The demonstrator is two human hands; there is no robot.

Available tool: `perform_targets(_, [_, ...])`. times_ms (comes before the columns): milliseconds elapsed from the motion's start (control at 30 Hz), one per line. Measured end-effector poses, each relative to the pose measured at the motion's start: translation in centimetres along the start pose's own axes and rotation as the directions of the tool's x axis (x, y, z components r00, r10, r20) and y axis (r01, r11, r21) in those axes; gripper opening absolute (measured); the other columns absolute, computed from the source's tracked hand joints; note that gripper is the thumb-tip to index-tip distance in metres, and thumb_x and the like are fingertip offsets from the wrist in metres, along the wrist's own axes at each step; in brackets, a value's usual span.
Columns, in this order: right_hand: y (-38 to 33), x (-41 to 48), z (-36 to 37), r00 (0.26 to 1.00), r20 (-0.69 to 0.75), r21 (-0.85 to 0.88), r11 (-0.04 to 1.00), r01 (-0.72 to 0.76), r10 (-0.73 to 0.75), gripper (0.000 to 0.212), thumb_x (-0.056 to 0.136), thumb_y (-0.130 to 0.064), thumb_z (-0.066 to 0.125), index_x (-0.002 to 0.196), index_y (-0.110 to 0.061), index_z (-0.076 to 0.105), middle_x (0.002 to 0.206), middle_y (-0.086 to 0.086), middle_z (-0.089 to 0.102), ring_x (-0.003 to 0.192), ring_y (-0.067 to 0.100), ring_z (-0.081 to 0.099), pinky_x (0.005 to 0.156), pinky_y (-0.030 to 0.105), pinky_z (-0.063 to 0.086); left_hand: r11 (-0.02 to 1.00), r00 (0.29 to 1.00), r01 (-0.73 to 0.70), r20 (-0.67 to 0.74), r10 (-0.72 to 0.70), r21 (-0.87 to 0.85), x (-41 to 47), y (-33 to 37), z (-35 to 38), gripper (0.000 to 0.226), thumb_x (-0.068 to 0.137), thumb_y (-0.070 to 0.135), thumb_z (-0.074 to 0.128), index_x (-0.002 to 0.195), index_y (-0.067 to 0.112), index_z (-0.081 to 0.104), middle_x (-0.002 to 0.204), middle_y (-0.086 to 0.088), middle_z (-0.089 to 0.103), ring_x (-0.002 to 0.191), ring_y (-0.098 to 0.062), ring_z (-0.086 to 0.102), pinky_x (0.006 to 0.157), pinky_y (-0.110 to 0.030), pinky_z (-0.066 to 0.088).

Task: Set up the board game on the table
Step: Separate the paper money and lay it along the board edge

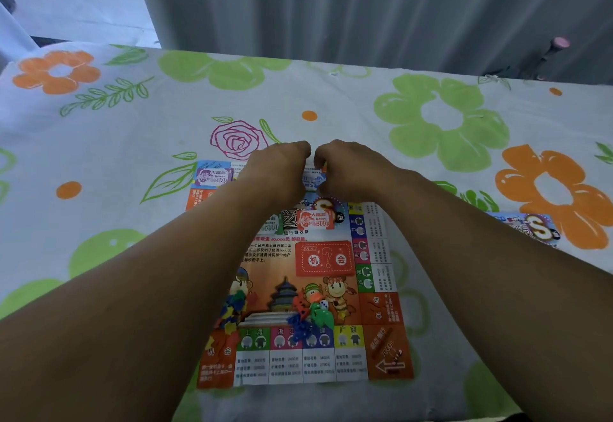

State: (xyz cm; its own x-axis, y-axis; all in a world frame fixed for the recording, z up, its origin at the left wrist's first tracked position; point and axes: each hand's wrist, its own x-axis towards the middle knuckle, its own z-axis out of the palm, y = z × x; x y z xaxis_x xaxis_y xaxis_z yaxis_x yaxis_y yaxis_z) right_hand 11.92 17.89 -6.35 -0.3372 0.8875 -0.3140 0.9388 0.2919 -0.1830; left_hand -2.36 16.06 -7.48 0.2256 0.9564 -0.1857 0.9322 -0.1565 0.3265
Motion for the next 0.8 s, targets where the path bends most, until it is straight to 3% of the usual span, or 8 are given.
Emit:
perform_targets(267, [0.07, 0.03, 0.06, 1.0, 0.003, 0.026, 1.0, -0.015, 0.014, 0.042, 0.086, -0.027, 0.073, 0.124, -0.019, 0.058, 0.119, 0.004, 0.061, 0.099, 0.024, 0.06, 0.077, 0.036, 0.05, 1.0, 1.0, 0.016, -0.014, -0.016, -0.021, 0.21, -0.04, 0.3, 0.052, 0.086, 0.01, 0.068, 0.134, 0.017, 0.049, 0.123, -0.004, 0.066, 0.11, -0.027, 0.062, 0.09, -0.043, 0.054])
perform_targets(467, [0.03, -0.07, 0.03, 1.0, 0.006, 0.025, 1.0, -0.014, 0.014, 0.038, 0.086, -0.026, 0.074, 0.121, -0.018, 0.059, 0.118, 0.005, 0.062, 0.1, 0.025, 0.061, 0.083, 0.039, 0.053, 0.999, 1.0, 0.024, -0.014, -0.025, -0.025, 0.27, -0.09, 0.38, 0.053, 0.086, 0.01, 0.069, 0.134, 0.017, 0.049, 0.123, -0.004, 0.066, 0.11, -0.026, 0.062, 0.089, -0.042, 0.054])
perform_targets(800, [-0.02, -0.21, 0.08, 1.0, -0.002, 0.025, 1.0, -0.012, 0.012, 0.039, 0.087, -0.027, 0.074, 0.123, -0.019, 0.06, 0.119, 0.004, 0.062, 0.099, 0.024, 0.061, 0.076, 0.034, 0.048, 0.999, 0.999, 0.032, -0.028, -0.033, -0.035, 0.27, -0.17, 0.42, 0.053, 0.085, 0.009, 0.069, 0.134, 0.018, 0.049, 0.122, -0.003, 0.067, 0.108, -0.026, 0.063, 0.088, -0.044, 0.055])
